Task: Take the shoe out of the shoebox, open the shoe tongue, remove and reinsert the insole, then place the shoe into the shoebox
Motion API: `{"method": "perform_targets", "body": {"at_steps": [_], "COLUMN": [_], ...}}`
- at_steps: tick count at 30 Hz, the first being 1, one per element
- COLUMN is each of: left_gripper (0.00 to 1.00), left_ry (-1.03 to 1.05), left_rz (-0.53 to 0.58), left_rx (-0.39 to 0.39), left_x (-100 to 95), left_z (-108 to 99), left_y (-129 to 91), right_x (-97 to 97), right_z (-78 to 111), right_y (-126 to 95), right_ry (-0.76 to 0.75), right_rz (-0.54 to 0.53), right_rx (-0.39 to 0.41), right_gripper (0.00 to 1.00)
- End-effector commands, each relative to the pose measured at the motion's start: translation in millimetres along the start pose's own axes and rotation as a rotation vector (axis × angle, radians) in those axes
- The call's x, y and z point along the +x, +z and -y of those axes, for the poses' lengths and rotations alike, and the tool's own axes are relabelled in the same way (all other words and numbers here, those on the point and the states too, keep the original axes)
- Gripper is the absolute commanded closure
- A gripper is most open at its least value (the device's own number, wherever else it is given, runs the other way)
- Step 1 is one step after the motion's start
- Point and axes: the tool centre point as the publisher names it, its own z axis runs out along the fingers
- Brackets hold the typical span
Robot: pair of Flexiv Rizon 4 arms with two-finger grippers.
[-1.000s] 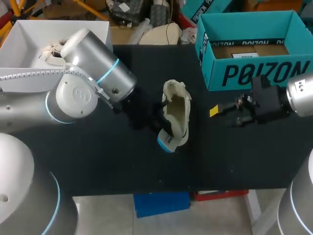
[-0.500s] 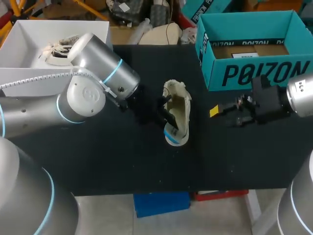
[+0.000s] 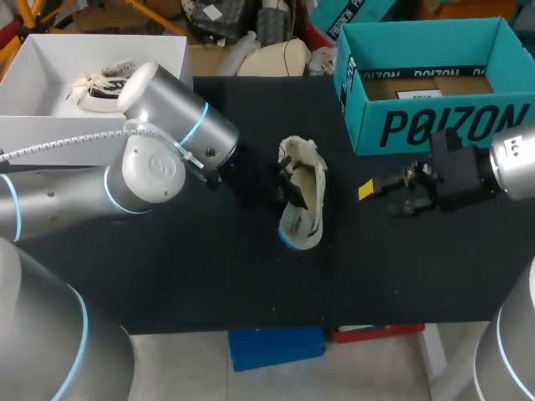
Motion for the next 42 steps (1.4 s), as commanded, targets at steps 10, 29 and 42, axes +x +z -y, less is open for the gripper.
{"method": "perform_targets", "body": {"at_steps": [10, 29, 42], "left_gripper": [0.51, 1.0, 1.0], "left_ry": [-0.011, -0.098, -0.102], "left_rz": [-0.052, -0.017, 0.011], "left_rx": [0.01, 0.155, 0.126], "left_x": [-0.4, 12.7, 5.6], "left_z": [40.9, 61.4, 6.5], "left_y": [-30.8, -28.7, -17.7], "right_x": [0.7, 0.7, 0.7], "right_z": [-0.3, -0.3, -0.3], "right_y": [0.1, 0.1, 0.1], "right_ry": [0.001, 0.001, 0.001], "right_rz": [0.003, 0.003, 0.003], "right_rx": [0.001, 0.001, 0.001], "right_gripper": [0.0, 0.0, 0.0]}}
